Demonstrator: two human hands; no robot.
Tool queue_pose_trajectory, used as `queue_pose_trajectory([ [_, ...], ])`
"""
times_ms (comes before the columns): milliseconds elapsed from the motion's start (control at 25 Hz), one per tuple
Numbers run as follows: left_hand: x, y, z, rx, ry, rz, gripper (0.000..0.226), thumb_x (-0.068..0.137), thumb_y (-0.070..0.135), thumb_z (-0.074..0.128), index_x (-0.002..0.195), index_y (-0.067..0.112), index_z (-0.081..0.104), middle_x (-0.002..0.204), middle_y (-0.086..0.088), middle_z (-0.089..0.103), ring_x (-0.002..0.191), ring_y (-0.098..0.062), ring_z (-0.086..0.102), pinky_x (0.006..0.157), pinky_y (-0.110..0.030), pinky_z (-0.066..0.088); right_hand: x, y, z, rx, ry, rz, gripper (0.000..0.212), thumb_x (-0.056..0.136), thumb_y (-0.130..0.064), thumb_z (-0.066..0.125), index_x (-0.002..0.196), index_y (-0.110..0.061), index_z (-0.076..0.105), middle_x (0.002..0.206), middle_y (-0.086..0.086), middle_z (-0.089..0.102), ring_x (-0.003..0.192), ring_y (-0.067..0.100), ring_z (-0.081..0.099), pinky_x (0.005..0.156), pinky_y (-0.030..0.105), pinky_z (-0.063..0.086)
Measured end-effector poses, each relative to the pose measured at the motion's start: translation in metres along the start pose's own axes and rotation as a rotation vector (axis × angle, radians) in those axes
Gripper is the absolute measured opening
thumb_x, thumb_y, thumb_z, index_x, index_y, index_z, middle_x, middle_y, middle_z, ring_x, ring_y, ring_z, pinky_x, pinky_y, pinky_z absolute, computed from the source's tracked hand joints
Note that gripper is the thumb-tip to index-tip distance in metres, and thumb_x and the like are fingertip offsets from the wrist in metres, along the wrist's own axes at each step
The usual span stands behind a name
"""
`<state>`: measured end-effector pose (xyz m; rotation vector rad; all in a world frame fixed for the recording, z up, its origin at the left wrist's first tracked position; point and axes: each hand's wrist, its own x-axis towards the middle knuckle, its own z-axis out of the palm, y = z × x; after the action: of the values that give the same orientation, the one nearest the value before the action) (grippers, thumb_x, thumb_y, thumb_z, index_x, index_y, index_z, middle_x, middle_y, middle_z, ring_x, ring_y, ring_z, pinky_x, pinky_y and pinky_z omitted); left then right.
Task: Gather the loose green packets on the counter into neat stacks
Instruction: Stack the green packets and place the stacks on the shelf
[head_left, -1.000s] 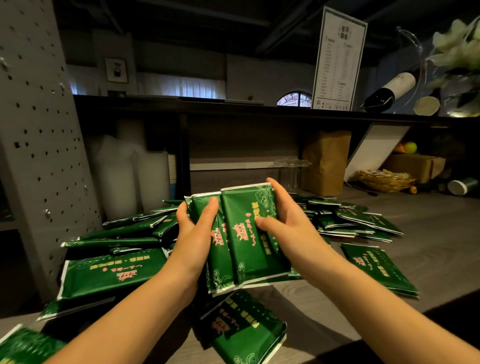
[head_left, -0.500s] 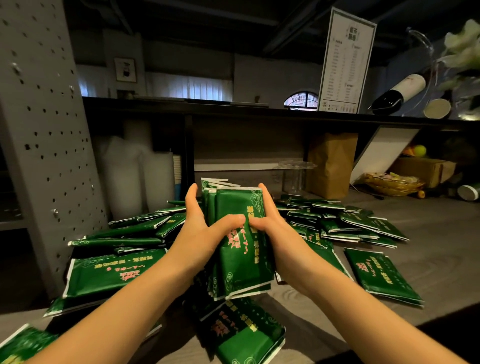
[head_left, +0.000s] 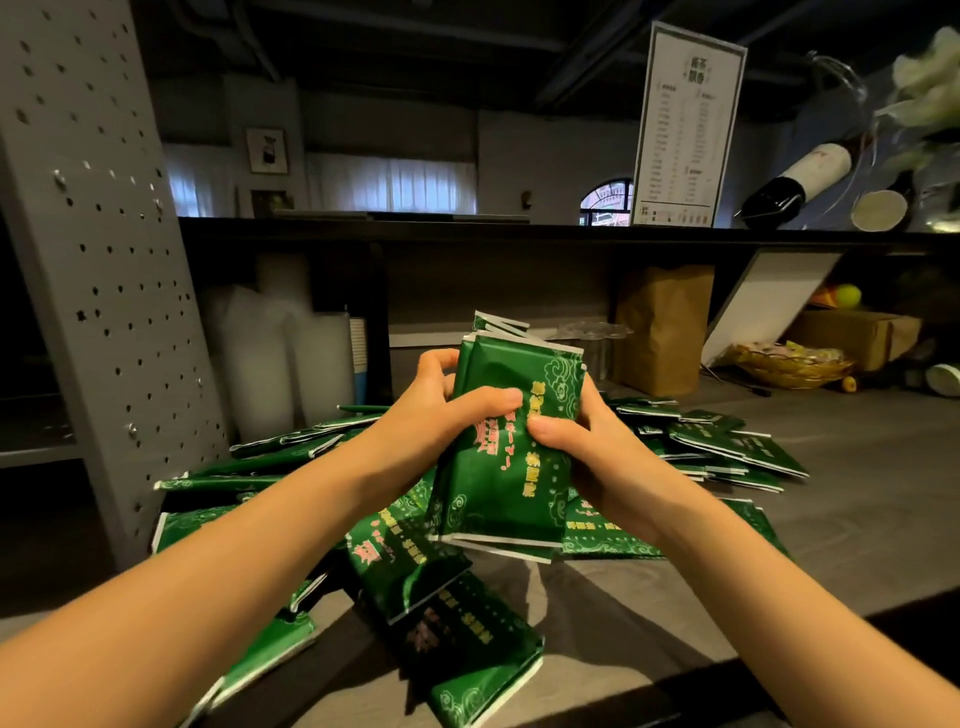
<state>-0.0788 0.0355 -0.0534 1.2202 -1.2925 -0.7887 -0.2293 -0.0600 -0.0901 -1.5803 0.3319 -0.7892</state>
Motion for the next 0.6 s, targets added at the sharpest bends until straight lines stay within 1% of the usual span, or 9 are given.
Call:
queue_pose_trajectory([
  [120,-0.013,-0.001,0.014,0.018,-0.048,0.022,0.072,0.066,0.034,0.080,0.123,0.023,0.038,0.111,-0.002,0.063,0.090,-0.014,0.070,0.075,-0.030,0.057,-0.017,0.001,-0.008,-0.012,0.026,-0.022,0.113,0.051,-0.031,0.083,0.143,-0.048,0.019,0.135,0.008,0.051,0.104,0.025,0.066,0.080,0.041,0.056],
  [160,-0.019,-0.003,0.020,0.039,-0.071,0.023,0.069,0.068,0.035,0.079,0.123,0.025,0.038,0.111,0.000,0.063,0.091,-0.013,0.070,0.076,-0.028,0.057,-0.026,0.004,-0.011,-0.024,0.046,-0.038,0.117,0.048,-0.033,0.085,0.141,-0.053,0.017,0.138,0.005,0.048,0.109,0.024,0.064,0.083,0.042,0.056],
  [240,-0.030,-0.008,0.033,0.068,-0.101,0.030,0.065,0.070,0.035,0.068,0.127,0.027,0.038,0.113,0.004,0.064,0.096,-0.010,0.068,0.078,-0.025,0.056,-0.041,0.011,-0.016,-0.088,0.118,-0.081,0.120,0.042,-0.041,0.090,0.134,-0.065,0.016,0.144,-0.001,0.042,0.122,0.023,0.055,0.092,0.046,0.052],
  [280,-0.034,-0.013,0.040,0.072,-0.106,0.042,0.066,0.072,0.035,0.065,0.131,0.028,0.038,0.116,0.006,0.064,0.099,-0.008,0.066,0.081,-0.024,0.055,-0.048,0.012,-0.018,-0.126,0.154,-0.109,0.119,0.044,-0.042,0.090,0.132,-0.068,0.014,0.145,-0.006,0.040,0.126,0.021,0.050,0.096,0.048,0.049],
  [360,-0.038,-0.022,0.052,0.034,-0.103,0.054,0.063,0.079,0.028,0.064,0.137,0.028,0.038,0.120,0.008,0.063,0.104,-0.005,0.064,0.085,-0.023,0.053,-0.059,0.012,-0.024,-0.179,0.183,-0.159,0.119,0.055,-0.034,0.088,0.136,-0.064,0.007,0.142,-0.013,0.042,0.126,0.014,0.049,0.098,0.043,0.049],
  [440,-0.039,-0.029,0.063,-0.054,-0.087,0.037,0.055,0.087,0.012,0.060,0.136,0.028,0.040,0.116,0.008,0.065,0.098,-0.004,0.066,0.077,-0.019,0.054,-0.068,0.013,-0.028,-0.221,0.173,-0.181,0.121,0.059,-0.027,0.087,0.139,-0.059,0.001,0.136,-0.020,0.042,0.122,0.006,0.050,0.096,0.032,0.049],
  [480,-0.041,-0.032,0.067,-0.099,-0.072,0.024,0.056,0.087,0.007,0.060,0.135,0.030,0.040,0.113,0.008,0.066,0.094,-0.004,0.067,0.073,-0.019,0.054,-0.072,0.014,-0.029,-0.236,0.163,-0.184,0.123,0.059,-0.027,0.087,0.139,-0.059,0.000,0.133,-0.023,0.041,0.121,0.003,0.050,0.094,0.027,0.049],
  [520,-0.042,-0.037,0.072,-0.136,-0.046,0.015,0.061,0.085,0.007,0.063,0.135,0.032,0.039,0.112,0.008,0.066,0.091,-0.004,0.068,0.071,-0.019,0.054,-0.076,0.016,-0.029,-0.249,0.152,-0.188,0.124,0.059,-0.027,0.088,0.138,-0.061,0.000,0.133,-0.024,0.040,0.121,0.002,0.049,0.092,0.025,0.050],
  [600,-0.046,-0.046,0.081,-0.191,0.027,0.025,0.077,0.073,0.020,0.074,0.137,0.037,0.034,0.115,0.007,0.065,0.095,-0.007,0.068,0.072,-0.022,0.055,-0.081,0.023,-0.027,-0.265,0.132,-0.189,0.123,0.055,-0.030,0.086,0.137,-0.063,0.000,0.135,-0.024,0.040,0.123,0.003,0.049,0.092,0.027,0.051],
])
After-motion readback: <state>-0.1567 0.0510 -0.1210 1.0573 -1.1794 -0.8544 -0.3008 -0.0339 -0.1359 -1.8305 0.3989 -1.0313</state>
